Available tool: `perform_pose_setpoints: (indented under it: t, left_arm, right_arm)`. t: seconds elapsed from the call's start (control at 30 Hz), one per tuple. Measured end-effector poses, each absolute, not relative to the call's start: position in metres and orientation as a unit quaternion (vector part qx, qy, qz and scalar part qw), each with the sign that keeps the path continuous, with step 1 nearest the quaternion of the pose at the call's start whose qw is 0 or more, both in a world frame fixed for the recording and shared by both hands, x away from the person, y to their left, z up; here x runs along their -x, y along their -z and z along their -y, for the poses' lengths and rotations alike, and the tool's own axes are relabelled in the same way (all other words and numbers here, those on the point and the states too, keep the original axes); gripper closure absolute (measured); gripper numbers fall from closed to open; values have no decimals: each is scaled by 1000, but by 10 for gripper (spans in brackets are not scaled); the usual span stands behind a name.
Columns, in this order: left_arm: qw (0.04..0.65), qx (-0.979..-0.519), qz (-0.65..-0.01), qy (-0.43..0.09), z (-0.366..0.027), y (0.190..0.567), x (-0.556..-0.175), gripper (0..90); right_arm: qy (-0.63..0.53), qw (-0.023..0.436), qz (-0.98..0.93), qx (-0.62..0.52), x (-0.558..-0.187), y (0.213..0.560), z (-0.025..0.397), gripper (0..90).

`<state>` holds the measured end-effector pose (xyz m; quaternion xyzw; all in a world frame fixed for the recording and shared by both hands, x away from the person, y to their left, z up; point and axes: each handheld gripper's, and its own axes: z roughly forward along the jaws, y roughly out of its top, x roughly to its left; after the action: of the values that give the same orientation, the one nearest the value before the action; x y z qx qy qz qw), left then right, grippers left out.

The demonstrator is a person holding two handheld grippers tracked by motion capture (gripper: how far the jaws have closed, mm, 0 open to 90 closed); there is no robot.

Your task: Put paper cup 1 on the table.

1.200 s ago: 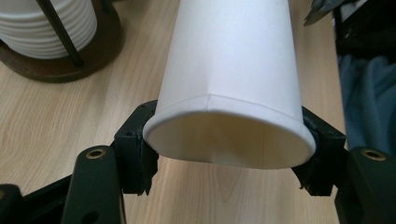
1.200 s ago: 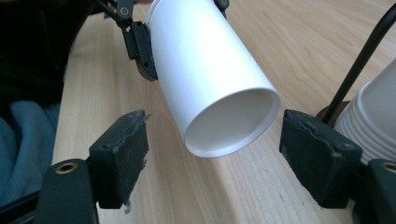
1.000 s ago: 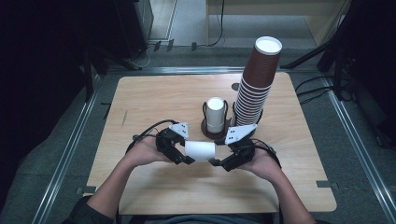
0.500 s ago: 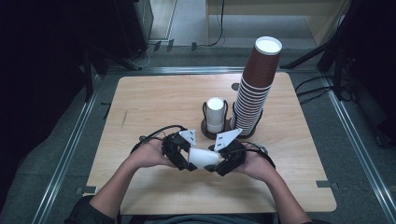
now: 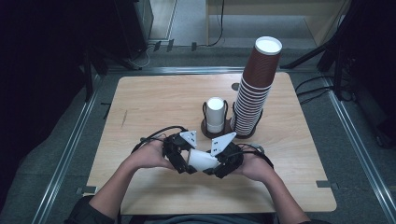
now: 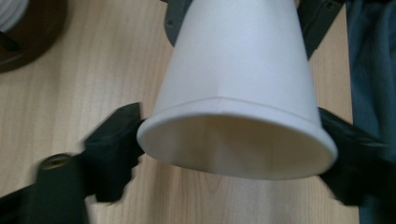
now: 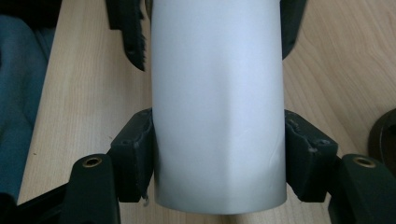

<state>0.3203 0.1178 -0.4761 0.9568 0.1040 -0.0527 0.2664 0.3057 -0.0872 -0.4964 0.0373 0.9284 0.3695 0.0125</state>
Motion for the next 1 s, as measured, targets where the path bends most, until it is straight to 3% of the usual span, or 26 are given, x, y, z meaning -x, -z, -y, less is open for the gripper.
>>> perform_pose_setpoints:
  t: [0.17, 1.0]
  left_arm:
    - [301, -945, -123, 45, -126, 470, -322, 39]
    - [428, -886, -173, 42, -145, 453, -326, 38]
  right_arm:
    - [-391, 13, -919, -53, -308, 491, 96, 350]
    - [-503, 3, -857, -107, -315, 479, 120, 346]
